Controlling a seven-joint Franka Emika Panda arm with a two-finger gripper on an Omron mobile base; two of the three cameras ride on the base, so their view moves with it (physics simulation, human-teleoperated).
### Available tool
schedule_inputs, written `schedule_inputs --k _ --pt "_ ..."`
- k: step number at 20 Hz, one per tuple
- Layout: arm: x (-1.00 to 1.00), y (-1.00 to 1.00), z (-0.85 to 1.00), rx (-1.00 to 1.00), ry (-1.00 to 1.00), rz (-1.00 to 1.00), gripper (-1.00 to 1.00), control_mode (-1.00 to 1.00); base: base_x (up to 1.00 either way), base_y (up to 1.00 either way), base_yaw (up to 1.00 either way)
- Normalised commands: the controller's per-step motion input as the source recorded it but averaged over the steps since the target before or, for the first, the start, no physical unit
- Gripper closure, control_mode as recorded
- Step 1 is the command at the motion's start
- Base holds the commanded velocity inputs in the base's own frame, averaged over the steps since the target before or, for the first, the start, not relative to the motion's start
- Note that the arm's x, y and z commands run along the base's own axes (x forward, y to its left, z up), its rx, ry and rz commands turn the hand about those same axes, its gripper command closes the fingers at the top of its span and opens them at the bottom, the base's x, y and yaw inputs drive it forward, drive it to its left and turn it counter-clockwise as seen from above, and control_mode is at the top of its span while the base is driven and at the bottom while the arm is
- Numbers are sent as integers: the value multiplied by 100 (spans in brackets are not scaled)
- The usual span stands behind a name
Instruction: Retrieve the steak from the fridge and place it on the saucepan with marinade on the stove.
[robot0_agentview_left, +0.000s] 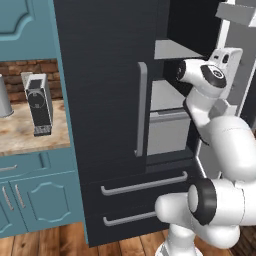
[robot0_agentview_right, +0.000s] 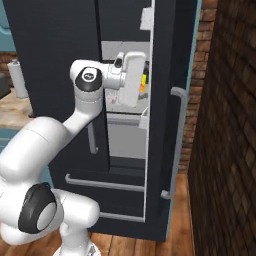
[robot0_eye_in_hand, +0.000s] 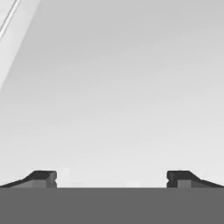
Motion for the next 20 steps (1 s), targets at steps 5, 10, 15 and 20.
schedule_inputs --k 5,10,15,20 --pt "-50 -92 -1 0 1 -19 -100 -100 0 0 0" --pt "-36 -97 0 0 4 -14 -100 -100 0 0 0" --pt "-12 -60 -3 0 2 -5 -100 -100 0 0 0" --pt "-34 -2 0 0 -6 0 -100 -100 0 0 0"
